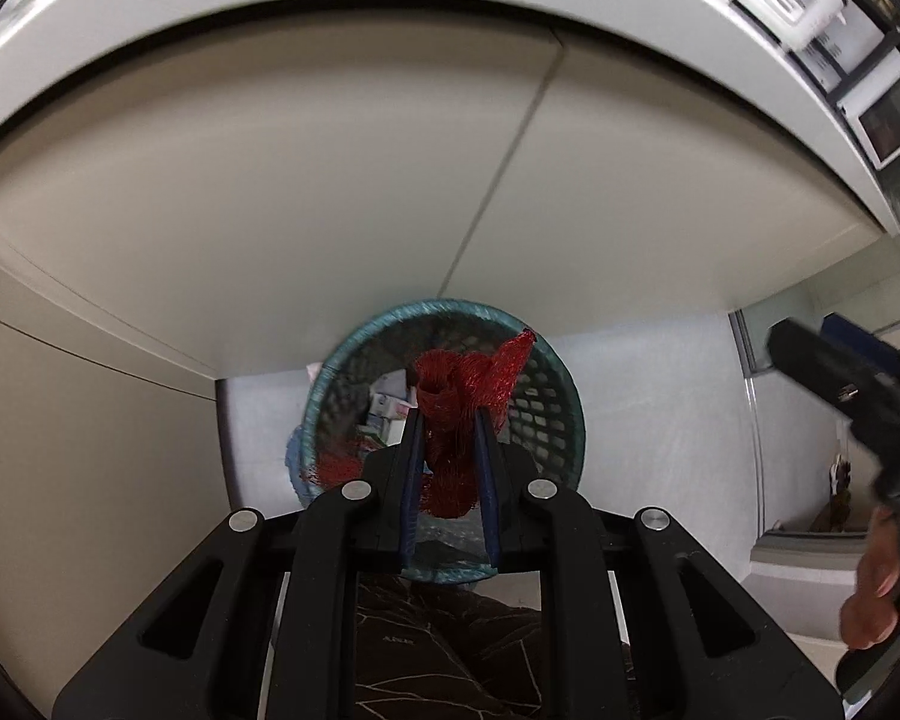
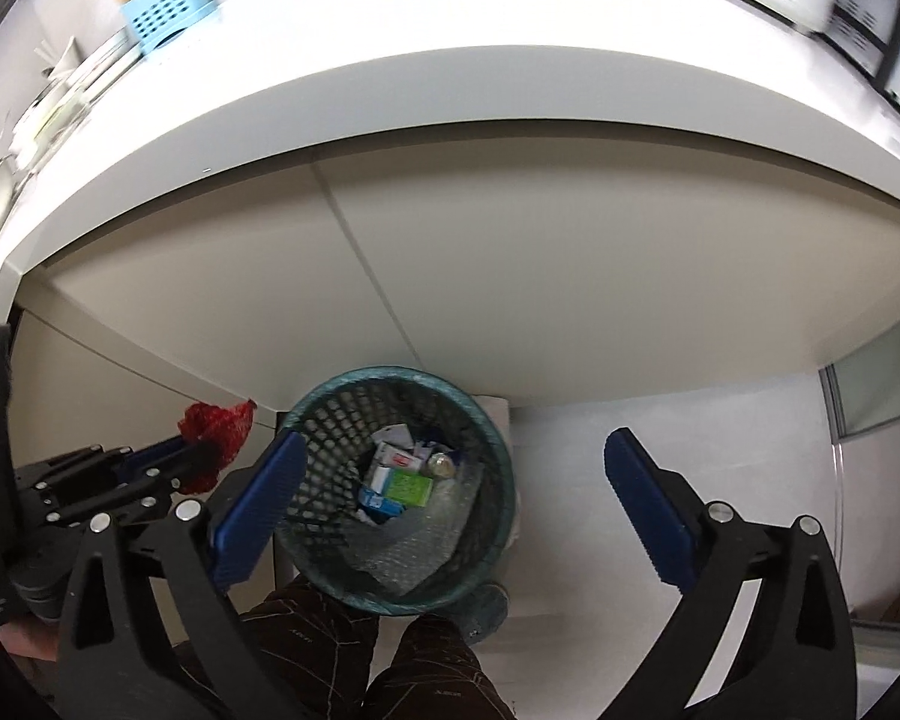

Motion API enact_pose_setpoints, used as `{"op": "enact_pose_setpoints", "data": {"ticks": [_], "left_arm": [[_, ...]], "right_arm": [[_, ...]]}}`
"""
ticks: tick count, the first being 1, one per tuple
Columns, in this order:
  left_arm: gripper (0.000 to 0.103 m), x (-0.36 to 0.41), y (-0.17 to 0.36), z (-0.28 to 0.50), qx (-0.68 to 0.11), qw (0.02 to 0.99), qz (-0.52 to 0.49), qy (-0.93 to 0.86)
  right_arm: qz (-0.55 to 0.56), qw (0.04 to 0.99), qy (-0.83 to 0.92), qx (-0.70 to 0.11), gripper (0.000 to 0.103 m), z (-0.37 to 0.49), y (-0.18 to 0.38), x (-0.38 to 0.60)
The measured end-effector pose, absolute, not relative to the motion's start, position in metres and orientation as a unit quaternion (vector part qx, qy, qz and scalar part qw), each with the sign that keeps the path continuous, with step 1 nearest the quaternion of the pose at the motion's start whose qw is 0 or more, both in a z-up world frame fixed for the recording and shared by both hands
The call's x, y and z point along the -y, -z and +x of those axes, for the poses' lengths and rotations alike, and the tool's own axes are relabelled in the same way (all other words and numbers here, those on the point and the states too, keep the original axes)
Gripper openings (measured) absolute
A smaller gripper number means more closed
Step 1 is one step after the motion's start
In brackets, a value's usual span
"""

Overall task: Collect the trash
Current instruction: 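Open right tool to drop the green box while left tool releases the net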

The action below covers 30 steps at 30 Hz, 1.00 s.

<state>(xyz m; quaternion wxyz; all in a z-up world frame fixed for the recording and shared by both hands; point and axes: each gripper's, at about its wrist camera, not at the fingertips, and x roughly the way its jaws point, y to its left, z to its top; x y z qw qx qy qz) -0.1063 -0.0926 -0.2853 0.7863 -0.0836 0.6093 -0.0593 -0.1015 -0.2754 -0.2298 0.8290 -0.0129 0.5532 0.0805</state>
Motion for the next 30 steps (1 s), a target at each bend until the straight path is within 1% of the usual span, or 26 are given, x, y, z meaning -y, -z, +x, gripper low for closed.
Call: {"op": "enact_pose_setpoints", "data": {"ticks": [3,6,8,10,14,16,22,29,30], "left_arm": [[0.017,0.105,0.293,-0.104,-0.615,0.782,-0.072,0.07],[0.021,0.116,0.296,-0.103,-0.617,0.781,-0.062,0.078],[0.021,0.12,0.299,-0.103,-0.618,0.78,-0.057,0.081],[0.029,0.127,0.301,-0.102,-0.621,0.777,-0.053,0.086],[0.038,0.135,0.306,-0.101,-0.626,0.773,-0.046,0.09],[0.046,0.137,0.306,-0.103,-0.626,0.773,-0.046,0.09],[0.059,0.137,0.311,-0.103,-0.623,0.775,-0.056,0.087],[0.07,0.134,0.313,-0.103,-0.618,0.779,-0.069,0.079],[0.075,0.133,0.312,-0.103,-0.616,0.781,-0.071,0.077]], "right_arm": [[-0.007,0.83,-0.073,-0.554,0.095,-0.105,0.229,0.285],[-0.002,0.833,-0.066,-0.549,0.095,-0.107,0.226,0.293],[0.001,0.835,-0.064,-0.546,0.095,-0.109,0.224,0.3],[0.004,0.838,-0.061,-0.542,0.095,-0.109,0.221,0.303],[0.008,0.841,-0.059,-0.537,0.095,-0.109,0.216,0.308],[0.01,0.842,-0.058,-0.537,0.095,-0.108,0.214,0.31],[0.013,0.841,-0.065,-0.538,0.095,-0.104,0.211,0.313],[0.01,0.837,-0.069,-0.542,0.095,-0.103,0.214,0.31],[0.01,0.837,-0.07,-0.543,0.095,-0.103,0.215,0.31]]}}
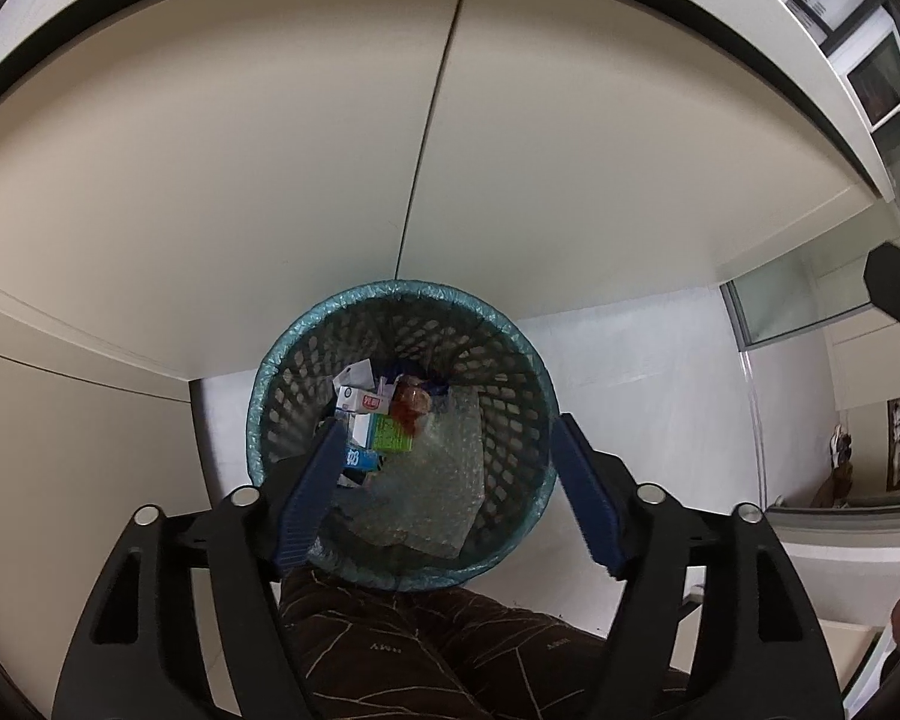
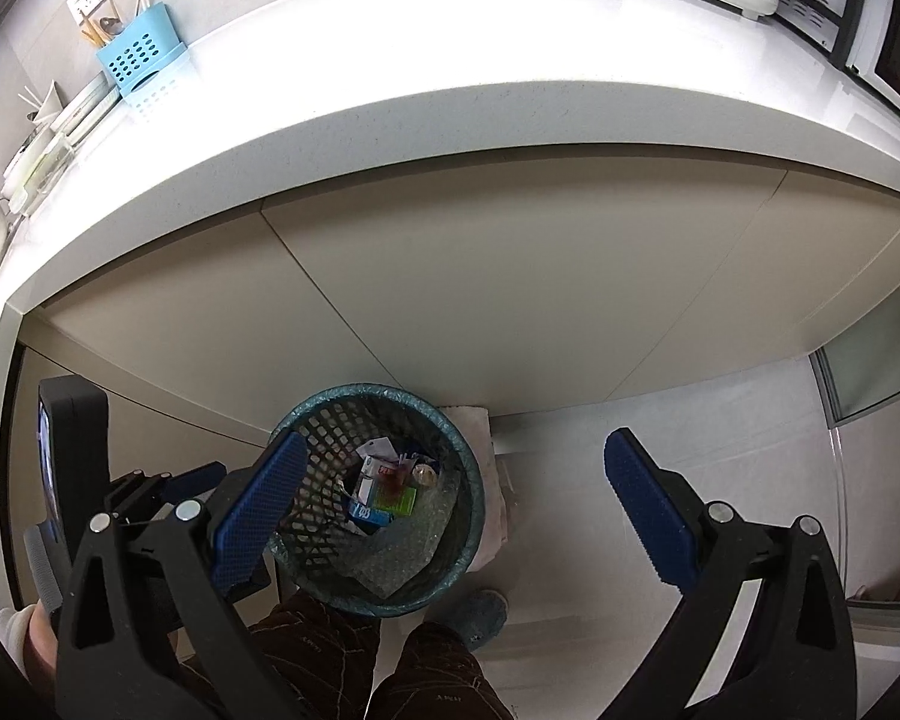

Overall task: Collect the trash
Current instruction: 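Raise both tools back up above the bin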

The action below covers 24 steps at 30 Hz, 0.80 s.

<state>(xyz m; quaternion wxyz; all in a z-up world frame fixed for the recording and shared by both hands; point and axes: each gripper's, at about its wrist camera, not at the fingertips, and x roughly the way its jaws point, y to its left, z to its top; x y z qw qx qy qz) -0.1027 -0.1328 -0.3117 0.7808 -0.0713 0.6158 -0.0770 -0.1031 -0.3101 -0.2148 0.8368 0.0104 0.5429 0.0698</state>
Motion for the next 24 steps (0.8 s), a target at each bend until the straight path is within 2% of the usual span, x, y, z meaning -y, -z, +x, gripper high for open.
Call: {"op": "enact_pose_setpoints", "data": {"ticks": [4,7,17,24], "left_arm": [[0.09,0.127,0.3,-0.104,-0.598,0.792,-0.089,0.076],[0.096,0.124,0.279,-0.105,-0.582,0.806,-0.08,0.077],[0.097,0.098,0.156,-0.117,-0.514,0.852,-0.086,0.052],[0.097,0.079,0.1,-0.133,-0.51,0.855,-0.096,0.011]], "right_arm": [[0.014,0.839,-0.071,-0.539,0.095,-0.103,0.212,0.31],[0.018,0.843,-0.077,-0.532,0.095,-0.103,0.201,0.309],[-0.01,0.871,-0.114,-0.478,0.095,-0.116,0.103,0.287],[-0.022,0.868,-0.132,-0.478,0.095,-0.129,0.062,0.273]]}}
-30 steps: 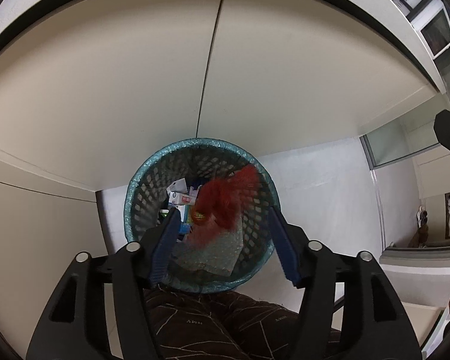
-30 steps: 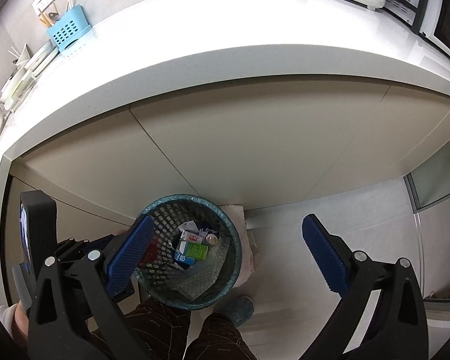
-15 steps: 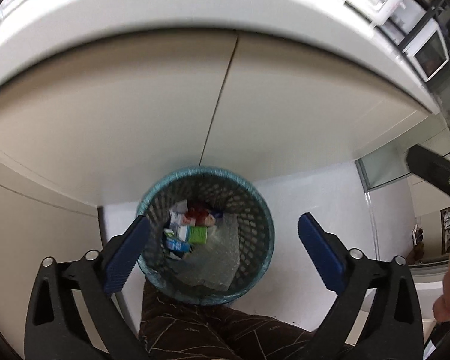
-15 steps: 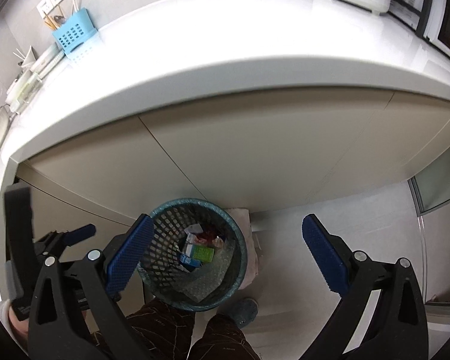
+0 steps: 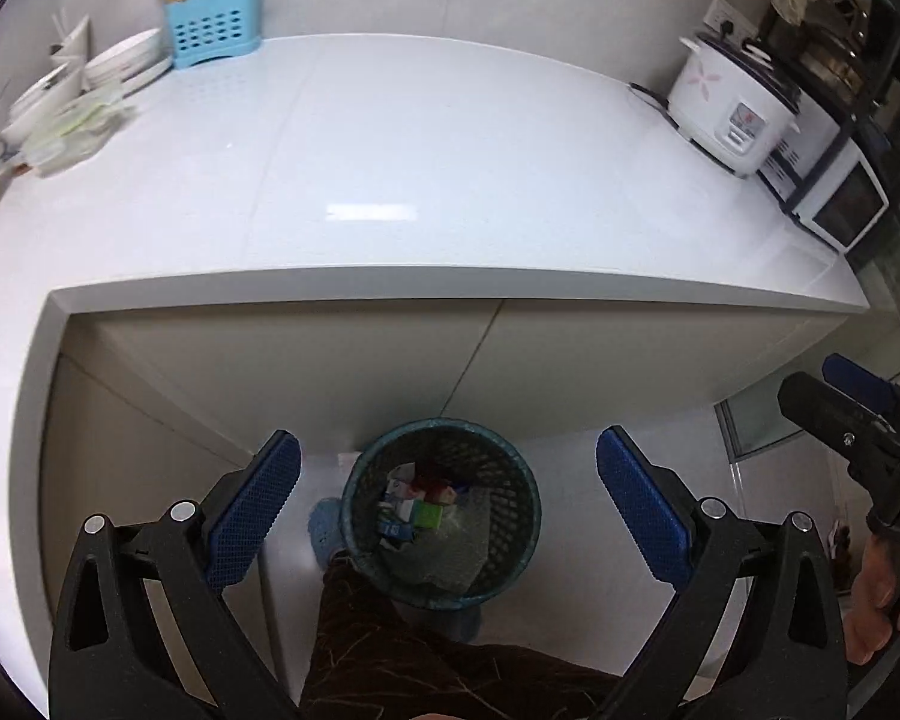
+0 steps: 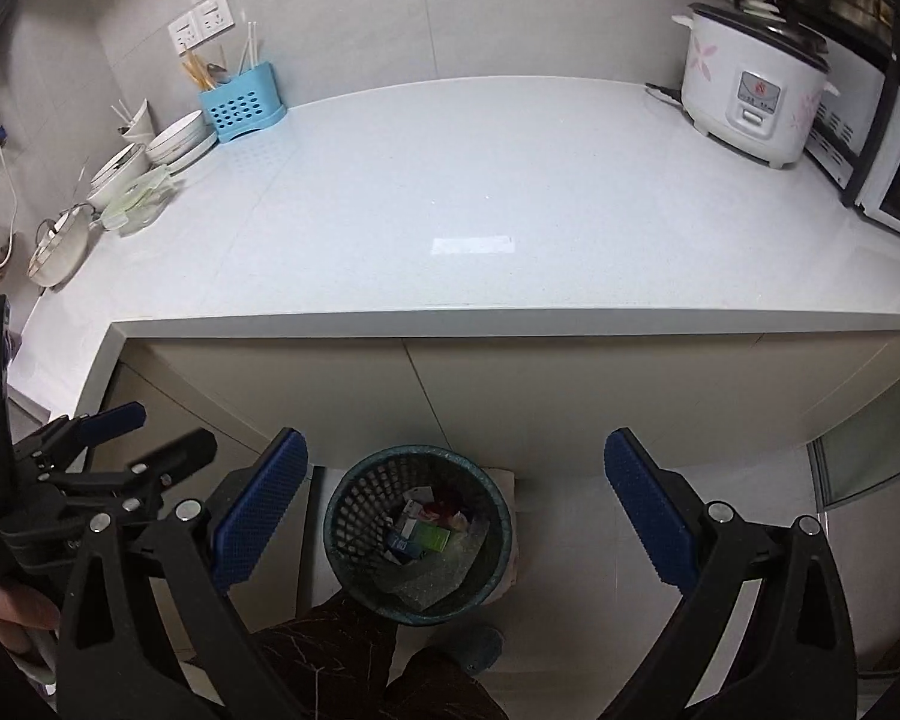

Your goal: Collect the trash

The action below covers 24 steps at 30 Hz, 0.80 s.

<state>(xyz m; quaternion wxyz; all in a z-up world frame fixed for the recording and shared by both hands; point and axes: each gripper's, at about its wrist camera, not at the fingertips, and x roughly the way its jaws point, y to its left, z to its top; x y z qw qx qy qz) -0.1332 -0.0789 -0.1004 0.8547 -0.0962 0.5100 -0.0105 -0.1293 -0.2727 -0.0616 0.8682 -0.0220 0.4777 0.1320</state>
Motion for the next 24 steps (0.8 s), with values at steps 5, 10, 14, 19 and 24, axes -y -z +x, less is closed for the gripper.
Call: {"op": "enact_pose_setpoints", "data": {"ticks": [5,10,14,19,24], "left_arm": [[0.097,0.071,0.079,-0.15,-0.508,0.856,-0.097,-0.001],[0.097,0.066,0.071,-0.165,-0.51,0.855,-0.098,-0.006],[0.097,0.064,0.069,-0.17,-0.51,0.855,-0.097,-0.007],[0.097,0.065,0.07,-0.172,-0.513,0.852,-0.099,-0.007],[0.097,0.066,0.071,-0.174,-0.517,0.85,-0.101,-0.007]], "right_arm": [[-0.017,0.864,-0.125,-0.487,0.095,-0.14,0.047,0.272],[-0.023,0.866,-0.114,-0.487,0.095,-0.152,0.042,0.272],[-0.024,0.866,-0.114,-0.485,0.095,-0.155,0.043,0.273],[-0.028,0.866,-0.117,-0.486,0.095,-0.158,0.044,0.271],[-0.036,0.866,-0.119,-0.484,0.095,-0.159,0.045,0.268]]}}
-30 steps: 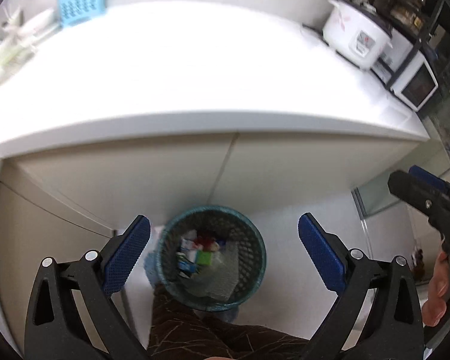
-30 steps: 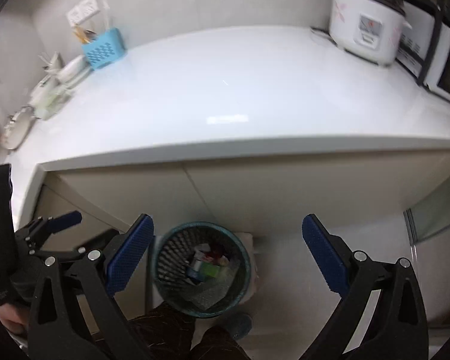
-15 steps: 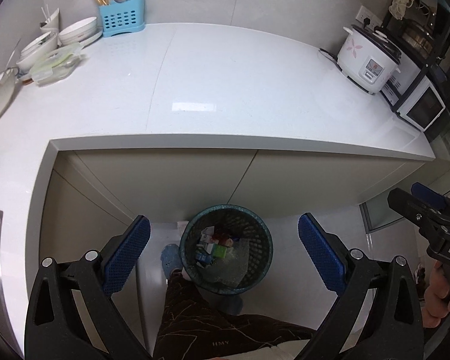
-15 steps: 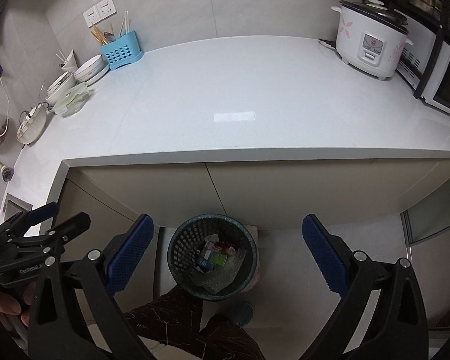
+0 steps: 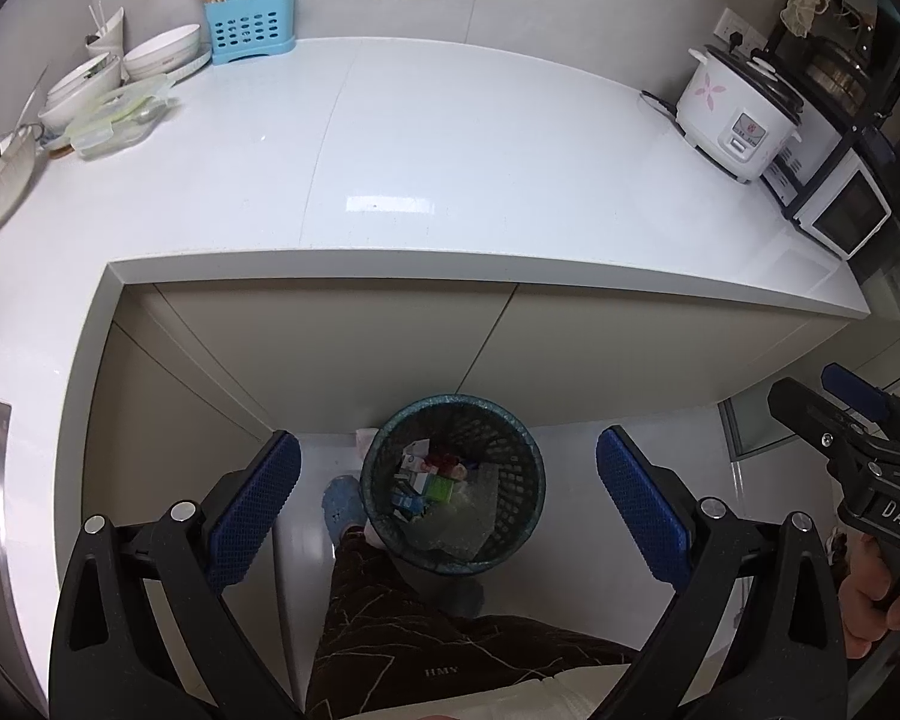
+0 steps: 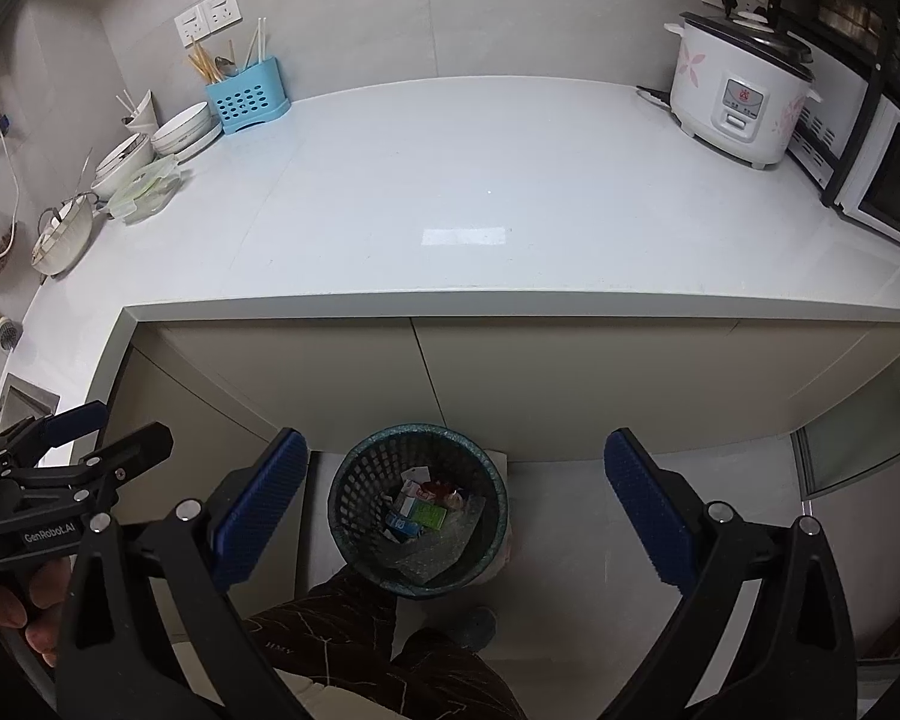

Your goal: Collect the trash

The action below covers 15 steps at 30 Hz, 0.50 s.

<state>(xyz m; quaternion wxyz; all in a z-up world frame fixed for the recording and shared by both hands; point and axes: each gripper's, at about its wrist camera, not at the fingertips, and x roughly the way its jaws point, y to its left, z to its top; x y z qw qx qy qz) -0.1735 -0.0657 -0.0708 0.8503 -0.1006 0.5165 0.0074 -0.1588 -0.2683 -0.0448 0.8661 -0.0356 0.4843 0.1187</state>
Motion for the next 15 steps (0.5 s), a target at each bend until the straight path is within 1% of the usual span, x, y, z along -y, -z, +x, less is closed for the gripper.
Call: {"op": "enact_pose_setpoints", "data": {"ticks": [15], "left_arm": [[0.097,0.0668,0.0721,-0.1747,-0.519,0.849,-0.097,-0.007]], "right_arm": [[-0.041,0.865,-0.12,-0.486,0.095,-0.1584,0.0485,0.2683]]}}
